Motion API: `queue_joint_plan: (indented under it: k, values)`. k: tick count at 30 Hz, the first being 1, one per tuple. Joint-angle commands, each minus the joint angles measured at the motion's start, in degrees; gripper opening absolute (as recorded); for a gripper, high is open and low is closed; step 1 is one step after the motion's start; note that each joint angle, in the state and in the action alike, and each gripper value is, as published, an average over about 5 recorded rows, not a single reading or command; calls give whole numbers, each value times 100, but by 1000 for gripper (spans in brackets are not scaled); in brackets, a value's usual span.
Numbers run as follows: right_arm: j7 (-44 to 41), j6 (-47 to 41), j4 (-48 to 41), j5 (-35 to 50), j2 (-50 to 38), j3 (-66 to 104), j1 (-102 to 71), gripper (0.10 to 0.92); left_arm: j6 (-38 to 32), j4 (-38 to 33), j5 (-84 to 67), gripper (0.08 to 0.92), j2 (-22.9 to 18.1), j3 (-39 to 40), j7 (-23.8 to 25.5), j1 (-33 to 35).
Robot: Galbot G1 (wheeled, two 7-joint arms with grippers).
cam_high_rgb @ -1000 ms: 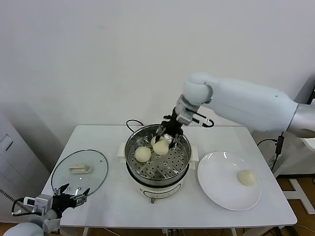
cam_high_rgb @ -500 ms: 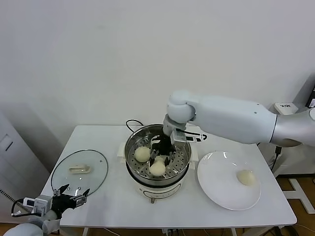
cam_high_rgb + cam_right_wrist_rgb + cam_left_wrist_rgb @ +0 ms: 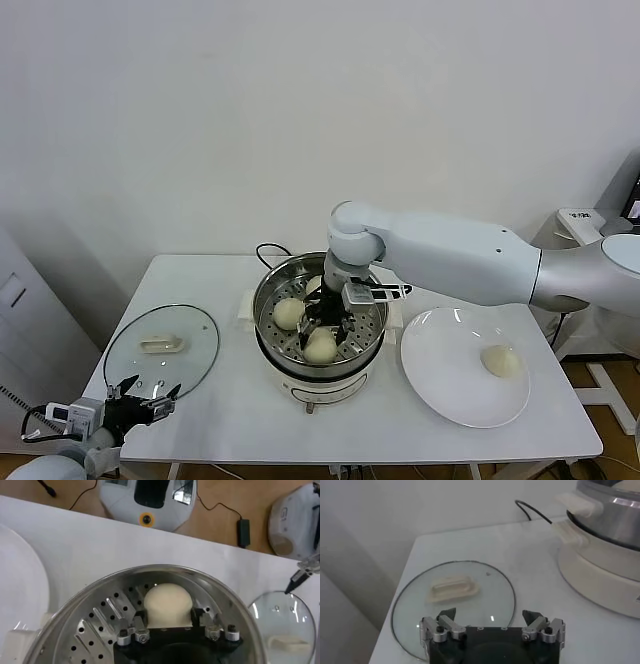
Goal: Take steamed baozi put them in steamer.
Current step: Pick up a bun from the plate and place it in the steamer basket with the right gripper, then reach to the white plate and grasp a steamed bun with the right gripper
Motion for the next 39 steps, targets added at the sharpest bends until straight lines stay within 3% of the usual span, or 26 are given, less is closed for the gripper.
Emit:
queue_joint_plan:
  k: [1,5,11,19,28,39]
  values:
    - [20,-78,-88,-32,20,121,-57,770,-5,14,-7,823,10,-5,3,1]
    - [-104,-327,-365,283,-81,321,174,818,-14,34,-19,823,34,-14,8,-3]
    - [-399,-776,-1093,797,-427,564,503,822,-18,46,-49,823,94,-34,13,-15]
    - [-985,-2232,-1714,1598,-1239,109,918,823,-15,52,-68,823,125,-38,13,-27]
    - [-1198,-3019,-2007,1721,-2229,-596,982,823,-16,64,-75,823,127,-45,14,-46]
    - [-697,-3273,-2031,1635,-3120,-745,368,823,-41,112,-76,823,96,-30,24,-76]
